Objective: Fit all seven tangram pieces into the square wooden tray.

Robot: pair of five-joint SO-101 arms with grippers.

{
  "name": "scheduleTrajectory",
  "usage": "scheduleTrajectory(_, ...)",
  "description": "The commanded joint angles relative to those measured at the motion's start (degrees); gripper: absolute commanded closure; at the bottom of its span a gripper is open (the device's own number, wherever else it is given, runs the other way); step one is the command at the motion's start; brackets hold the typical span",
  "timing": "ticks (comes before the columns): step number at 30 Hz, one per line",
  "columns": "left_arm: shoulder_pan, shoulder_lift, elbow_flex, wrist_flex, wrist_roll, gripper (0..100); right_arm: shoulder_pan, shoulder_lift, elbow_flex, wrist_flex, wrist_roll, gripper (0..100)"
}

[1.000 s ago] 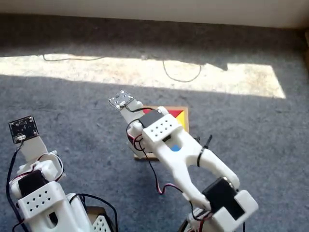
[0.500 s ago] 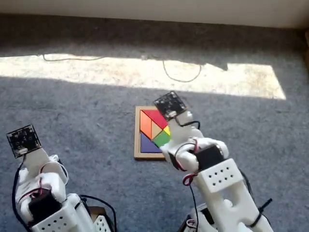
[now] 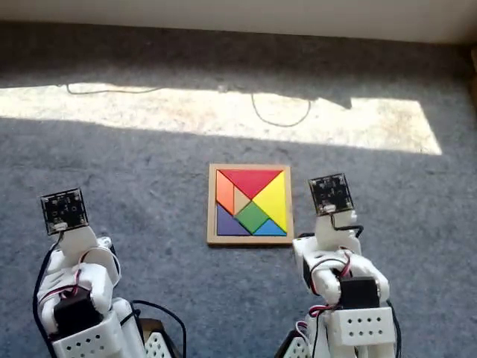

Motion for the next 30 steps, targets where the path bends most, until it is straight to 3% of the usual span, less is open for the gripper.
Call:
scheduleTrajectory(1, 4.97, -2.33, 0.57, -0.88, 0.35, 99, 3.74, -9.45, 5.76, -0.31, 0.26, 98.5)
scheduleTrajectory(8, 9.19, -2.33, 3.56, -1.14, 0.18, 99, 7.34, -24.4, 19.21, -0.22, 0.18, 98.5)
scheduleTrajectory(12, 14.81, -2.33, 8.22, -4.92, -4.57, 99, 7.34, -24.92, 25.89, -0.31, 0.09, 98.5)
scheduleTrajectory(18, 19.82, -2.33, 12.26, -7.47, -11.25, 99, 7.16, -24.66, 27.65, 1.98, -12.31, 98.5)
scheduleTrajectory(25, 20.0, -2.33, 12.35, -6.77, -11.43, 99, 7.08, -24.75, 27.65, 7.52, -13.1, 98.5)
scheduleTrajectory(30, 19.91, -2.33, 12.35, 1.14, -11.43, 99, 7.08, -24.75, 27.65, 7.52, -13.19, 98.5)
